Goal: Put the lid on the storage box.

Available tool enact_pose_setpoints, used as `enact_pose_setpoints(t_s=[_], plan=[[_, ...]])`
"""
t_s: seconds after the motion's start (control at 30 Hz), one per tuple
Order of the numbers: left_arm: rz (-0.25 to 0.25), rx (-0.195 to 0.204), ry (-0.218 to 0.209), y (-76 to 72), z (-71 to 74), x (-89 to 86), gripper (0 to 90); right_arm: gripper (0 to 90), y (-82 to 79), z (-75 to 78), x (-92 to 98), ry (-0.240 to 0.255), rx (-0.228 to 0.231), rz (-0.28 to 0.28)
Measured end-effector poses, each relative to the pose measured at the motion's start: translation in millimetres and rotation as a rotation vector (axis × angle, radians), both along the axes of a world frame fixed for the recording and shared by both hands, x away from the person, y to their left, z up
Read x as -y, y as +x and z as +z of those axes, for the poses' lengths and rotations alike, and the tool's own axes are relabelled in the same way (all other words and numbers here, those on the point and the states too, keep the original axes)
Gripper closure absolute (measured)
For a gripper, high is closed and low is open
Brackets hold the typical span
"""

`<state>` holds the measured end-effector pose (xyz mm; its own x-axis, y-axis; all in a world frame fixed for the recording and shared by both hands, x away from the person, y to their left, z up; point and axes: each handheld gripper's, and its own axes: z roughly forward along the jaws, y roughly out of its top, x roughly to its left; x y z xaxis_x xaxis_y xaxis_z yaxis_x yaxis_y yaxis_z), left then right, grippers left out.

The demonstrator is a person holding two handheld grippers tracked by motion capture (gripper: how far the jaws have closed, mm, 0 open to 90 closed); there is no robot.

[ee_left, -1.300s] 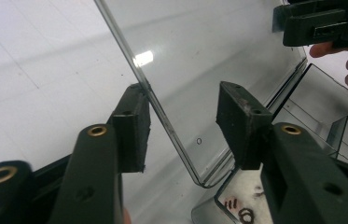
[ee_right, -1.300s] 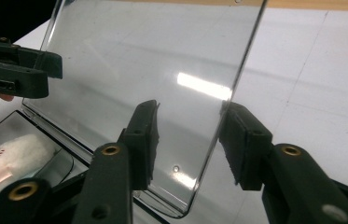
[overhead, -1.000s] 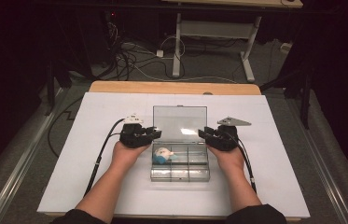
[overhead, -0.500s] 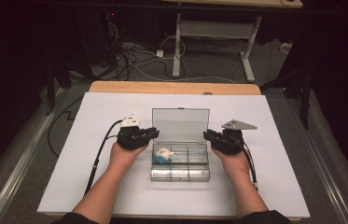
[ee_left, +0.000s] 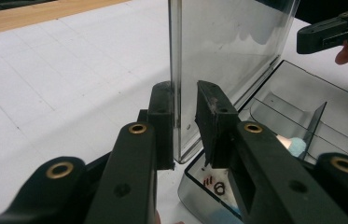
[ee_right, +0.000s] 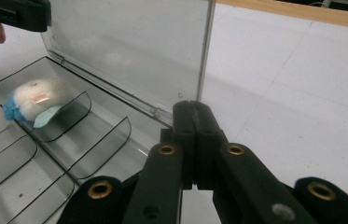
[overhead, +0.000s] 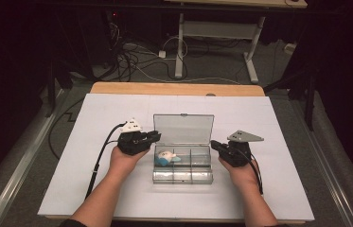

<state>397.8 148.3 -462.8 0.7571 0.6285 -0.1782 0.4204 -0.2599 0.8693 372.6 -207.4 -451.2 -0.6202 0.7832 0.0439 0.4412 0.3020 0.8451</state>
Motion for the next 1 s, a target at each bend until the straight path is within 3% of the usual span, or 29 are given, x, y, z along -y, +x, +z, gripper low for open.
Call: enact_pose_setpoints(t_s=[0.33,1.0], plan=[[0.001,0.013,0.011,-4.6,1.4,0.8,74.3,90.0,-1.9,0.9,-11.5,-0.024,0.015,0.032],[-0.002,0.049,0.026,-16.4,1.5,0.7,72.0,90.0,0.0,7.9,-20.5,-0.015,0.024,0.038]])
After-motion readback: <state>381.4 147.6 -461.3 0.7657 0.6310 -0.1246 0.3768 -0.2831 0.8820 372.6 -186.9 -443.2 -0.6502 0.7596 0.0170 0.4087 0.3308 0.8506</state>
